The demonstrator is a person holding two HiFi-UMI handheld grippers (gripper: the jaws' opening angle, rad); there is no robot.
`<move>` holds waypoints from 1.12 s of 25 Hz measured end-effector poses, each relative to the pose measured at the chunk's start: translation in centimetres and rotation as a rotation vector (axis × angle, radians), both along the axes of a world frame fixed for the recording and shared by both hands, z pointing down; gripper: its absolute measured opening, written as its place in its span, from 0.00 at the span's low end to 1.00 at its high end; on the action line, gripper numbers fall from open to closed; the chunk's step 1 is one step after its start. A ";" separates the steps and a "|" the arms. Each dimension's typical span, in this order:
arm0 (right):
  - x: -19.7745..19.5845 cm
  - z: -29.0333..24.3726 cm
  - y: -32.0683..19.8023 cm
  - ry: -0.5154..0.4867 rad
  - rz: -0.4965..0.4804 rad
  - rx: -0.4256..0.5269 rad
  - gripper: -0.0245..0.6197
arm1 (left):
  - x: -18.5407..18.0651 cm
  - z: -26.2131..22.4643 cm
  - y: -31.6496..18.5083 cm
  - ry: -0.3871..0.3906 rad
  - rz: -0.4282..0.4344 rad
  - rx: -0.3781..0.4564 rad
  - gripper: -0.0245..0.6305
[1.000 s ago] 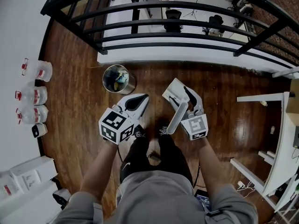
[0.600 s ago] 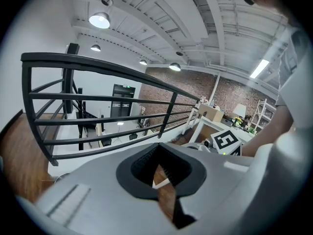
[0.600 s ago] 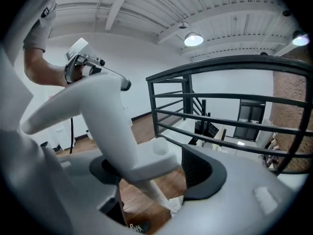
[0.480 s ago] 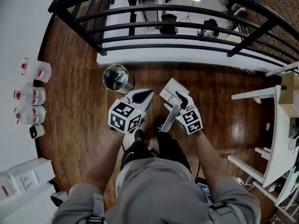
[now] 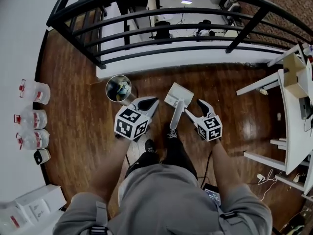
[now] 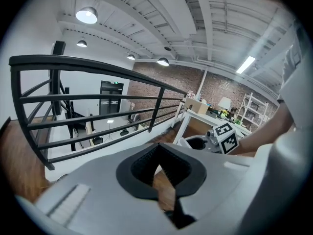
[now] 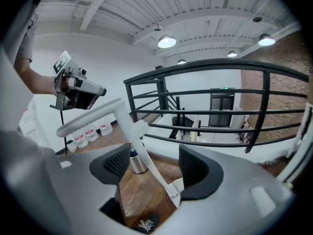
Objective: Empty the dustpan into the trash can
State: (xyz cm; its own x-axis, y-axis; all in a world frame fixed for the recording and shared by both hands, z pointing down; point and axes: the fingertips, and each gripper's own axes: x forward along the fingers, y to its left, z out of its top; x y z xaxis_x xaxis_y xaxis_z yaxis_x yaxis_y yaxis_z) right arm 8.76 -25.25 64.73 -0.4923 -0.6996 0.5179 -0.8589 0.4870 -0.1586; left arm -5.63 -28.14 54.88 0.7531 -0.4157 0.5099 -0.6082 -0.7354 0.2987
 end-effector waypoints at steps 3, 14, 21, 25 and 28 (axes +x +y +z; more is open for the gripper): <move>2.7 -5.5 0.0 -0.036 0.160 0.116 0.42 | -0.2 -2.1 0.5 0.018 0.020 0.036 0.05; -2.6 -26.8 -0.6 -0.165 0.082 0.497 0.04 | -1.3 -13.4 1.6 0.120 -0.032 0.262 0.04; -11.2 -33.0 0.5 -0.304 -0.106 0.558 0.04 | -5.6 -19.3 2.2 0.189 -0.109 0.360 0.04; -14.8 -34.6 0.7 -0.344 -0.170 0.569 0.04 | -7.5 -20.4 2.6 0.206 -0.143 0.376 0.04; -16.1 -34.9 1.1 -0.347 -0.186 0.559 0.04 | -8.3 -20.7 3.0 0.217 -0.162 0.382 0.04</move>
State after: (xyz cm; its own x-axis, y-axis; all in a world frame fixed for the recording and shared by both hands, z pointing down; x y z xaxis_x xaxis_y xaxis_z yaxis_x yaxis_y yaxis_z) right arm -7.38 -24.19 29.87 -0.7026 -0.7036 -0.1064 -0.6978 0.7105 -0.0910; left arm -13.91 -25.15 34.15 0.7357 -0.6638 0.1347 -0.6773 -0.7186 0.1579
